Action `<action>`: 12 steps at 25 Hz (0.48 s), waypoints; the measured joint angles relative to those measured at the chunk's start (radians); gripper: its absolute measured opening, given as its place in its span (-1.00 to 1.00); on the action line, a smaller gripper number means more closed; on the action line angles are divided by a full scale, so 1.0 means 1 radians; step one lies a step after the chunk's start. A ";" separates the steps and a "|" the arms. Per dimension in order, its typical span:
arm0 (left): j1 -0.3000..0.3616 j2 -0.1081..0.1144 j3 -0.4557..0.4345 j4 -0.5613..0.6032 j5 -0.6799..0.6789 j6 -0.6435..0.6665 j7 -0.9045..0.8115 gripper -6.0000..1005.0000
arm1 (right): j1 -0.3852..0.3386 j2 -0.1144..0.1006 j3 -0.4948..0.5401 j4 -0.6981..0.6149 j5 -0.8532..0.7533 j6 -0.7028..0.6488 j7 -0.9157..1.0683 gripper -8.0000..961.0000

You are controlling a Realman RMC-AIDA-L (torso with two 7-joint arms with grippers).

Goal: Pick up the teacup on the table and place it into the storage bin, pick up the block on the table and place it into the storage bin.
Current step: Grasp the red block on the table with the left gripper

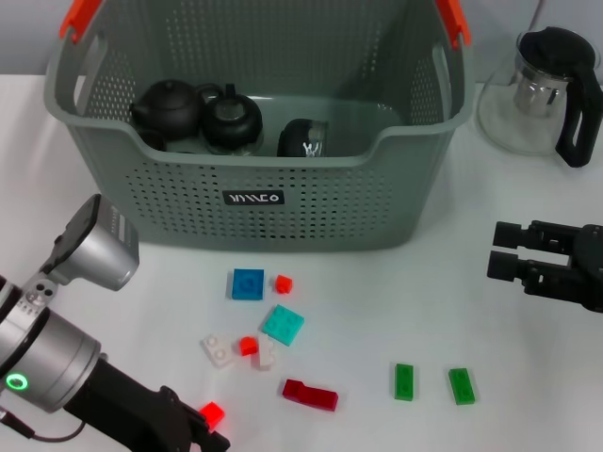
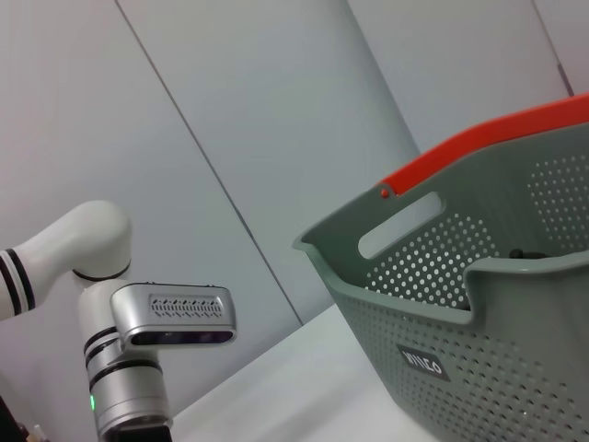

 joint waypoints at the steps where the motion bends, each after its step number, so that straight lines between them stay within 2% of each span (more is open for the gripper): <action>1: -0.003 0.002 -0.003 -0.005 0.002 -0.002 -0.001 0.41 | 0.000 0.000 -0.001 0.000 0.000 0.000 0.000 0.41; 12: -0.008 0.008 -0.028 -0.011 0.036 -0.034 -0.010 0.41 | -0.002 -0.001 0.000 0.000 0.000 -0.002 0.000 0.41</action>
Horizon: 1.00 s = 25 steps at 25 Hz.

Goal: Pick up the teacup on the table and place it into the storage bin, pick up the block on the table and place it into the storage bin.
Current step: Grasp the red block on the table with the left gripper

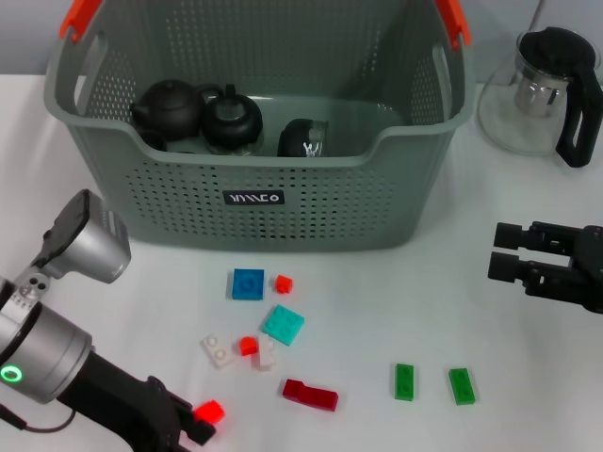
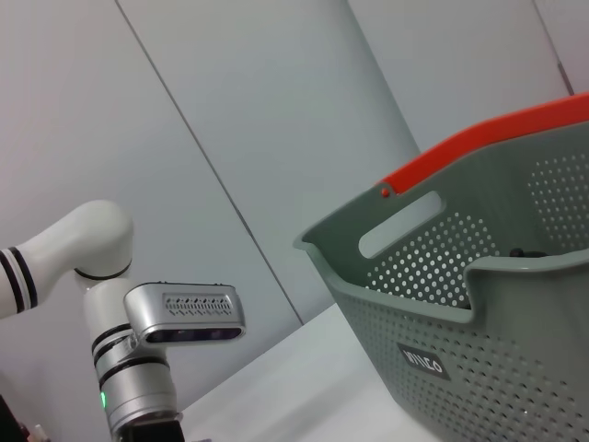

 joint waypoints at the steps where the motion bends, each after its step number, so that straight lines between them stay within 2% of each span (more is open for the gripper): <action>1: 0.000 0.001 -0.003 0.002 0.004 -0.004 -0.003 0.41 | 0.000 0.000 0.000 0.000 0.000 -0.001 0.000 0.41; 10: -0.018 0.021 -0.093 0.054 0.010 -0.013 -0.019 0.41 | 0.000 -0.002 -0.001 0.000 0.000 -0.001 0.000 0.41; 15: -0.026 0.021 -0.113 0.077 -0.001 0.017 -0.005 0.40 | 0.000 -0.002 0.000 0.000 0.000 -0.004 0.000 0.41; 21: -0.003 0.006 -0.118 0.102 -0.024 0.012 0.112 0.40 | 0.003 0.003 0.002 0.000 0.000 -0.006 -0.001 0.41; 25: 0.023 -0.016 -0.127 0.119 -0.041 -0.033 0.247 0.40 | 0.007 0.006 0.002 0.000 0.000 -0.002 -0.004 0.41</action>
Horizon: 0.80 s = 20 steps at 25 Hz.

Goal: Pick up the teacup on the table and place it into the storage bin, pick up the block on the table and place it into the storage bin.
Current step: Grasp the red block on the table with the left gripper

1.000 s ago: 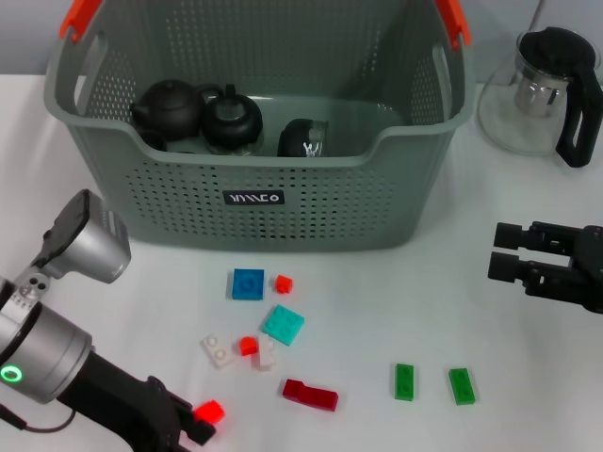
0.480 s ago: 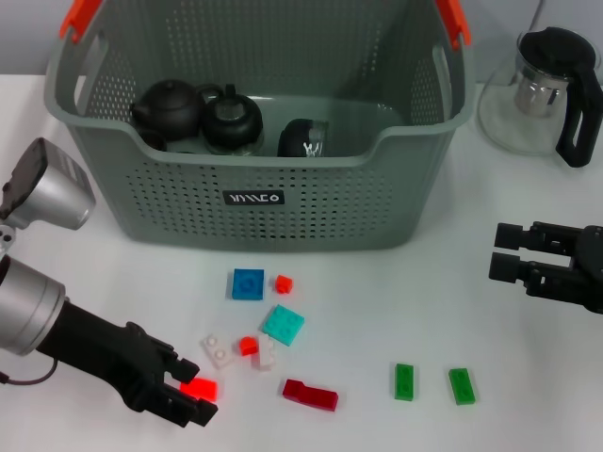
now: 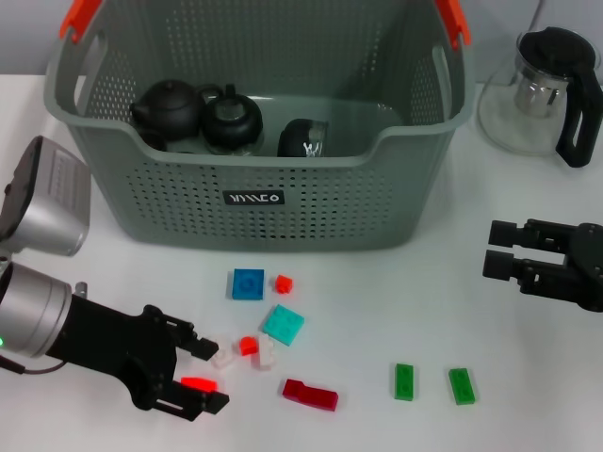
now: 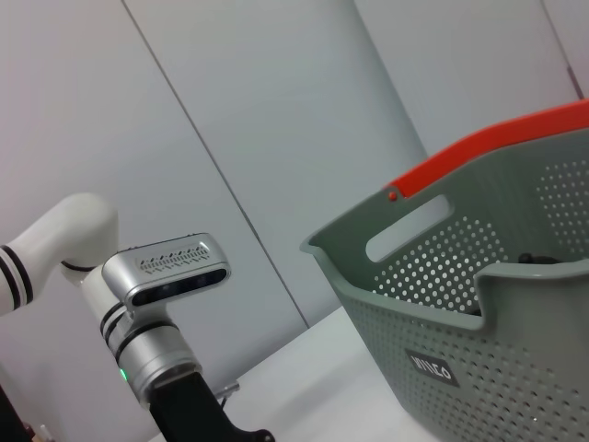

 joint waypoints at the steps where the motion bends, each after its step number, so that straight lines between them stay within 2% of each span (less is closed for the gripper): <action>1: 0.010 -0.003 0.001 -0.002 -0.012 -0.021 0.051 0.40 | 0.001 0.001 -0.001 0.000 0.000 0.000 0.000 0.41; 6: 0.026 0.001 0.000 -0.026 -0.020 -0.075 0.128 0.40 | 0.003 0.003 -0.003 0.000 0.000 0.002 0.003 0.41; 12: 0.053 0.003 0.003 0.005 -0.008 -0.065 0.174 0.40 | 0.002 0.003 0.003 0.000 0.000 0.003 0.003 0.41; 20: 0.042 0.006 -0.009 0.059 0.009 0.103 0.121 0.38 | 0.004 0.003 0.005 0.013 0.000 0.012 0.004 0.41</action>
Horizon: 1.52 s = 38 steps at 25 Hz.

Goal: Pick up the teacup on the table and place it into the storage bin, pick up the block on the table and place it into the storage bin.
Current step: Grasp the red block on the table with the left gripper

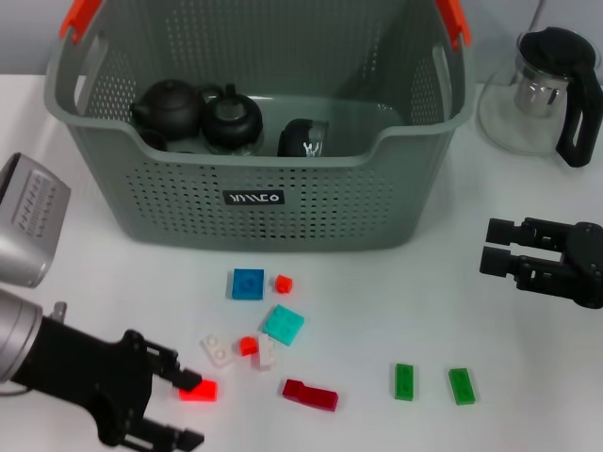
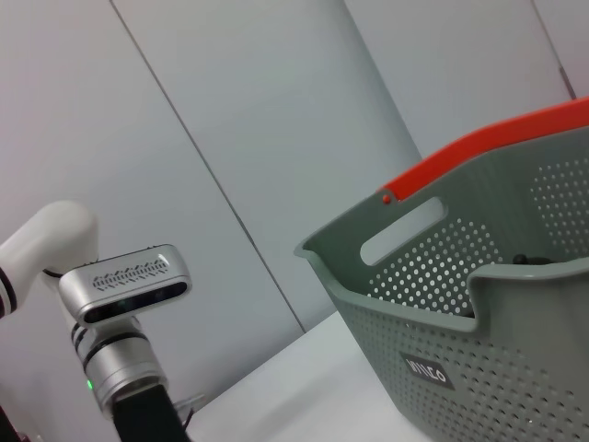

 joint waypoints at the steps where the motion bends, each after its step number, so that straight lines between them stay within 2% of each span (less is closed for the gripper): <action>1: 0.002 -0.001 0.000 0.005 0.000 0.012 -0.006 0.38 | 0.001 0.000 0.000 0.000 0.000 0.001 0.000 0.41; 4: 0.009 -0.005 0.005 -0.018 0.009 0.021 -0.003 0.36 | 0.004 0.000 0.000 0.000 0.000 0.005 0.000 0.41; 9: 0.011 -0.008 0.020 -0.114 0.015 -0.075 0.052 0.37 | 0.007 0.002 -0.008 0.001 0.000 0.026 0.000 0.41; 15: 0.006 -0.008 0.036 -0.148 0.017 -0.135 0.064 0.36 | 0.007 0.003 -0.009 0.002 0.000 0.024 0.001 0.41; 22: -0.004 -0.004 0.034 -0.132 0.017 -0.197 0.053 0.35 | 0.007 0.003 -0.009 0.002 0.000 0.023 0.001 0.41; 29: -0.015 -0.004 0.025 -0.094 0.012 -0.177 0.024 0.34 | 0.006 0.003 -0.007 0.002 0.000 0.019 0.002 0.41; 33: -0.002 -0.007 -0.017 -0.053 -0.033 -0.135 0.036 0.33 | 0.001 0.003 -0.006 0.002 0.000 0.018 0.002 0.41; 38: 0.007 -0.008 -0.076 -0.075 -0.066 -0.207 0.127 0.32 | 0.001 0.003 -0.007 0.002 0.000 0.018 0.002 0.41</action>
